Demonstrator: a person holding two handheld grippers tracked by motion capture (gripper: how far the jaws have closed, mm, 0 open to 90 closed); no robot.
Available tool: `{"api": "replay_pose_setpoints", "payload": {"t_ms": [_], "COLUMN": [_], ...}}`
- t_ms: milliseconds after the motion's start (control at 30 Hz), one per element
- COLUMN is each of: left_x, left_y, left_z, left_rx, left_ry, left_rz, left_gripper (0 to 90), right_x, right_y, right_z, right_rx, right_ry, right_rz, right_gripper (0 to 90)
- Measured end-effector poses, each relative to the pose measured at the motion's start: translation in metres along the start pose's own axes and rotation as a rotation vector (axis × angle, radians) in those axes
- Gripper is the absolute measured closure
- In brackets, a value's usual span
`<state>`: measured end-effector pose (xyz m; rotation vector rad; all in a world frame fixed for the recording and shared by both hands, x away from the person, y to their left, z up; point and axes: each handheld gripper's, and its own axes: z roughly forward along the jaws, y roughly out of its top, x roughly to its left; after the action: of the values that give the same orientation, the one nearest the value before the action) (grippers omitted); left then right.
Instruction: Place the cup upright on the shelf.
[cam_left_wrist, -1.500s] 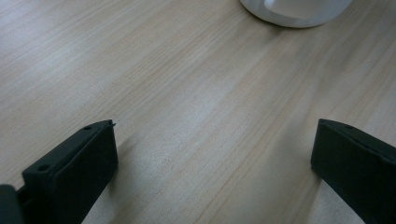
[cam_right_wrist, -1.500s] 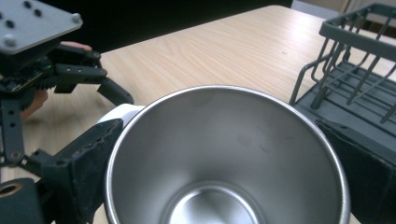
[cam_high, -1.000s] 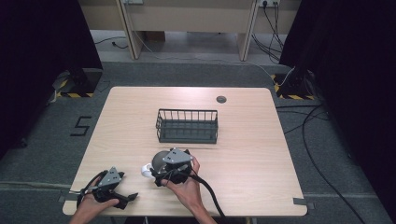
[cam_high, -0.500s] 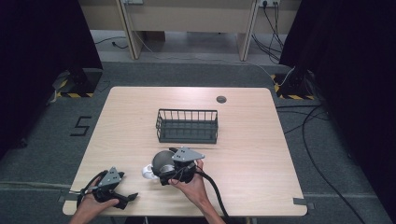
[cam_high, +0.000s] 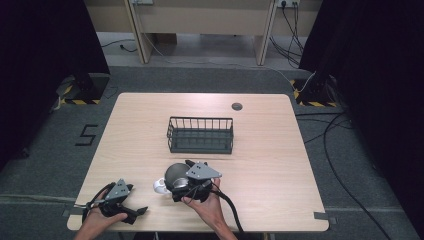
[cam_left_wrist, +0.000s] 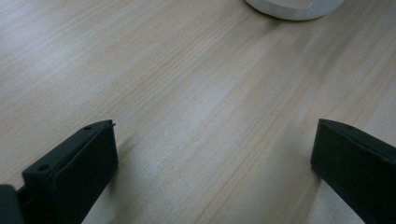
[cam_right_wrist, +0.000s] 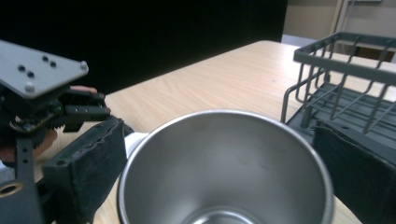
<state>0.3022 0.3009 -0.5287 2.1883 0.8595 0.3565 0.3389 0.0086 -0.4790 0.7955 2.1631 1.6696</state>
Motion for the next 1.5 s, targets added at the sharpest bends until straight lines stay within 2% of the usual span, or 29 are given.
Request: {"api": "replay_pose_setpoints", "payload": {"t_ms": [67, 167, 200, 267, 433, 533, 667, 700, 833, 900, 967, 1100, 1233, 1500], "left_x": [0.000, 0.000, 0.000, 0.000, 0.000, 0.000, 0.000, 0.000, 0.000, 0.000, 0.000, 0.000, 0.000, 0.000], "left_y": [0.000, 0.000, 0.000, 0.000, 0.000, 0.000, 0.000, 0.000, 0.000, 0.000, 0.000, 0.000, 0.000, 0.000], "left_z": [0.000, 0.000, 0.000, 0.000, 0.000, 0.000, 0.000, 0.000, 0.000, 0.000, 0.000, 0.000, 0.000, 0.000], "left_rx": [0.000, -0.001, -0.001, 0.000, 0.000, 0.000, 0.000, 0.000, 0.000, 0.000, -0.001, 0.000, -0.001, 0.000], "left_ry": [0.000, 0.000, 0.000, 0.000, 0.000, 0.000, 0.000, 0.000, 0.000, 0.000, 0.000, 0.000, 0.000, 0.000], "left_rz": [0.000, 0.000, -0.001, 0.000, 0.000, 0.000, 0.000, 0.000, 0.000, 0.000, 0.000, 0.000, -0.001, 0.000], "left_gripper": [0.0, 0.0, 0.0, 0.0, 0.0, 0.0, 0.0, 0.0, 0.0, 0.0, 0.0, 0.0, 0.0, 0.0], "right_x": [0.001, 0.000, 0.000, 0.001, 0.004, 0.002, -0.004, -0.006, -0.010, -0.011, -0.010, -0.010, -0.009, -0.009], "right_y": [0.002, 0.000, -0.001, -0.003, -0.005, -0.006, -0.010, -0.011, -0.011, -0.011, -0.010, -0.010, -0.012, -0.015], "right_z": [-0.003, -0.008, -0.012, -0.016, -0.024, -0.028, -0.026, -0.024, -0.023, -0.022, -0.025, -0.029, -0.035, -0.026], "right_rx": [0.008, 0.015, 0.006, 0.007, 0.008, 0.001, -0.018, -0.024, -0.033, -0.031, -0.035, -0.040, -0.033, -0.020], "right_ry": [-0.020, -0.004, -0.012, -0.029, -0.015, -0.001, 0.032, 0.052, 0.068, 0.084, 0.087, 0.096, 0.100, 0.097], "right_rz": [0.009, 0.009, 0.003, -0.007, -0.003, -0.017, -0.003, 0.014, -0.005, 0.004, -0.010, -0.006, -0.041, -0.048], "right_gripper": [8.7, 8.5, 13.5, 13.6, 11.8, 14.0, 13.9, 13.9, 14.9, 13.9, 11.9, 10.7, 11.0, 7.9]}}
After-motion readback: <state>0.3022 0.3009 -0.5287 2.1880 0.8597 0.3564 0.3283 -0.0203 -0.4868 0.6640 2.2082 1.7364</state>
